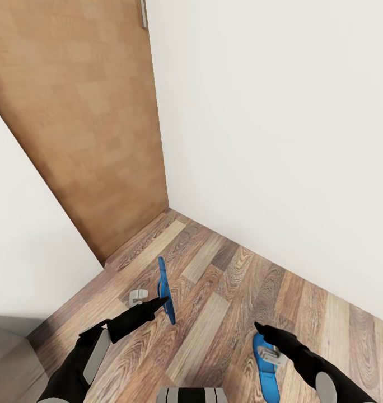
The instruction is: In the bedroom, move the book from the bed onto either nightstand, and place the two sandals side by side next to the bed.
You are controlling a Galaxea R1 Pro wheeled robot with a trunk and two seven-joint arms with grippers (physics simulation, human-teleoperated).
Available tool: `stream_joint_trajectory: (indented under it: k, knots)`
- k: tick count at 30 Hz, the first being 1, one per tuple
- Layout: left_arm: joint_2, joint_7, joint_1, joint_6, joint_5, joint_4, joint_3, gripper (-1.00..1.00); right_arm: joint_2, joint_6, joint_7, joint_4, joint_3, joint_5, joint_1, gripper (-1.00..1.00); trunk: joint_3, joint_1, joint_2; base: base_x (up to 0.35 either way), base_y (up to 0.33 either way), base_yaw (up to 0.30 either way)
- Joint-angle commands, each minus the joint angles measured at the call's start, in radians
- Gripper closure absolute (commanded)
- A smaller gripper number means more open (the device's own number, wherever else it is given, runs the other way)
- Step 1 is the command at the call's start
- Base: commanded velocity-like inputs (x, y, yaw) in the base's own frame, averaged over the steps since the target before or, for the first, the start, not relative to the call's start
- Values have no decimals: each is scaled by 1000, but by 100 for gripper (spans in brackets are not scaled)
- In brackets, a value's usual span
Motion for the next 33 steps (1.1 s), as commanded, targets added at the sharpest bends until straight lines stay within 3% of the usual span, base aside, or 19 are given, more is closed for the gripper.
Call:
stream_joint_trajectory:
  k: [1,6,11,17,18,23,29,33]
  knots:
    - [-1,-4,0,9,4,0,3,100,-1,-1,-4,0,2,11,0,-100,-1,0,0,0,0,0]
    - [-1,-4,0,9,4,0,3,100,-5,10,-7,5,16,12,0,-100,-1,0,0,0,0,0]
    - [-1,-3,0,9,4,0,3,100,-9,184,-6,-2,37,14,1,-100,-1,0,0,0,0,0]
    - [-1,-2,0,9,4,1,3,100,-10,239,0,-4,175,17,1,-100,-1,0,0,0,0,0]
    - [-1,-2,0,9,5,1,3,100,-10,237,2,-4,195,17,1,-100,-1,0,0,0,0,0]
    - [-2,-1,0,9,6,2,3,100,-11,212,3,1,211,18,0,-100,-1,0,0,0,0,0]
    - [-1,-1,0,9,5,2,3,100,-13,46,5,10,214,18,-2,-100,-1,0,0,0,0,0]
    - [-1,-1,0,8,5,2,3,100,-14,1,5,15,218,18,-2,-100,-1,0,0,0,0,0]
